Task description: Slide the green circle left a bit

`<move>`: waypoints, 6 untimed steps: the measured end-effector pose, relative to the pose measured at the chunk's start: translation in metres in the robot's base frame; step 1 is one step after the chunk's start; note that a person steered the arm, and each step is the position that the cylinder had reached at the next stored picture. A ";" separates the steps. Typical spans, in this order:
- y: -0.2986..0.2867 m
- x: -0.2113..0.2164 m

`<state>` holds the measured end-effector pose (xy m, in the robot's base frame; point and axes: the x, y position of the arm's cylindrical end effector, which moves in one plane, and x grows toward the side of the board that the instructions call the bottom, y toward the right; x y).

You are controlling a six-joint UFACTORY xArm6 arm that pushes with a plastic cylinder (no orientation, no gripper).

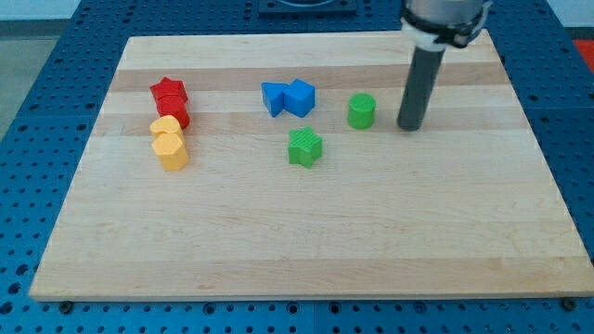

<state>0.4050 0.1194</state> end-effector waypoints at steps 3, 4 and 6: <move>-0.049 -0.013; 0.000 -0.007; 0.001 -0.045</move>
